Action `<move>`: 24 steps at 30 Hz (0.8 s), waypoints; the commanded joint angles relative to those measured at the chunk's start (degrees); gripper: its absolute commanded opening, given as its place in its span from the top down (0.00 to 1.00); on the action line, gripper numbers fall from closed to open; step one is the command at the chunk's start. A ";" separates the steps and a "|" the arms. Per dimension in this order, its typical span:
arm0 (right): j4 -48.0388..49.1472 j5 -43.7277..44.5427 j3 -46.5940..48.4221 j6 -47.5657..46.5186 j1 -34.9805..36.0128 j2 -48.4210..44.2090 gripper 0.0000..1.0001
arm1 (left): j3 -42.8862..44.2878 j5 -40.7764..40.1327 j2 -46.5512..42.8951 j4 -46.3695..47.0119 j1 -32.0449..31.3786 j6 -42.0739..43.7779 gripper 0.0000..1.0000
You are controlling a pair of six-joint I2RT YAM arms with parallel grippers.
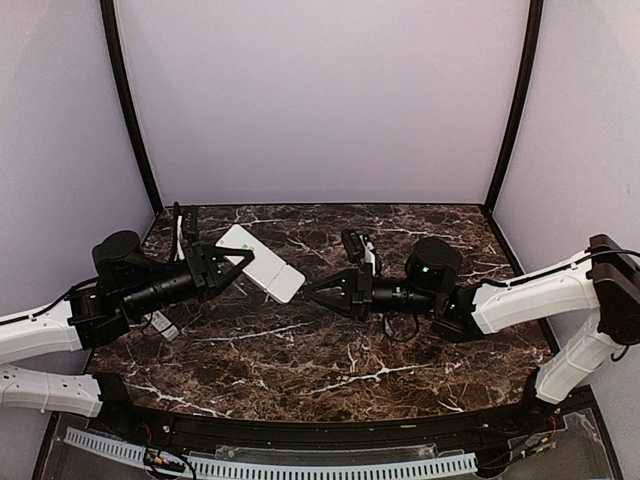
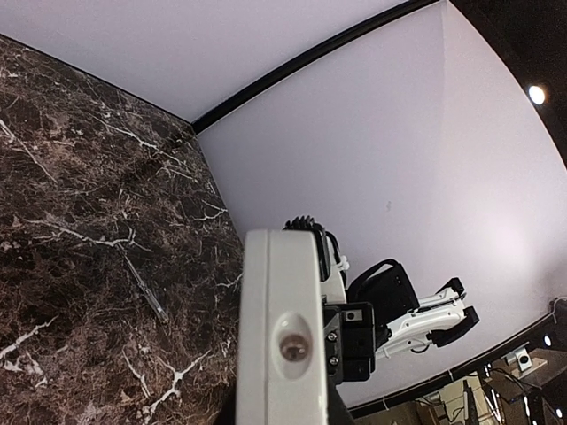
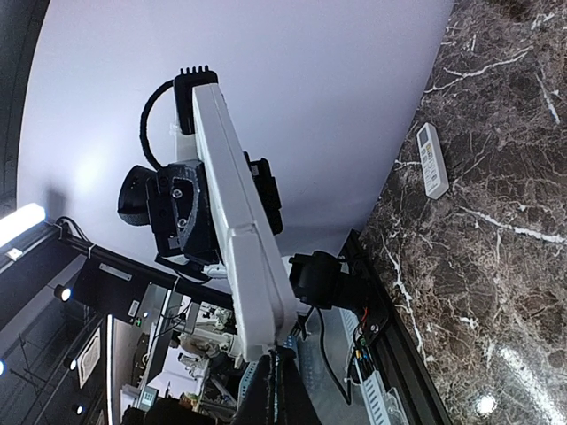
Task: Unload the batteries from the remote control
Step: Remove the battery cover from the remote control.
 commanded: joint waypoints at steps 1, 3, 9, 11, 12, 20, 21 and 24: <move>5.11 1.02 -2.33 2.27 -0.34 0.05 0.99 | -0.78 -1.73 -1.35 3.72 -0.23 -0.54 1.00; 4.91 1.21 -2.69 2.23 -0.32 -0.35 0.99 | -0.91 -2.19 -1.45 4.43 -0.19 -0.79 1.00; 3.31 1.15 -2.79 0.08 -0.36 -1.94 0.98 | -1.20 -2.25 -1.39 5.15 0.17 -1.49 1.00; 3.43 1.06 -3.00 -0.91 -0.30 -2.73 0.92 | -1.30 -2.27 -1.57 5.05 0.17 -1.63 1.00; 3.19 1.10 -3.07 -1.34 -0.38 -3.22 0.88 | -1.34 -2.24 -1.73 4.93 0.14 -1.65 1.00; -7.94 1.74 0.46 -6.47 0.19 -5.28 0.56 | -1.48 -1.65 -1.89 4.39 0.30 -1.88 1.00; -8.81 1.70 1.03 -6.85 0.34 -5.25 0.55 | -1.51 -1.63 -1.79 4.47 0.29 -1.90 1.00; -9.19 0.98 2.08 -7.22 0.73 -4.57 0.52 | -1.46 -1.36 -1.40 4.91 0.36 -2.00 1.00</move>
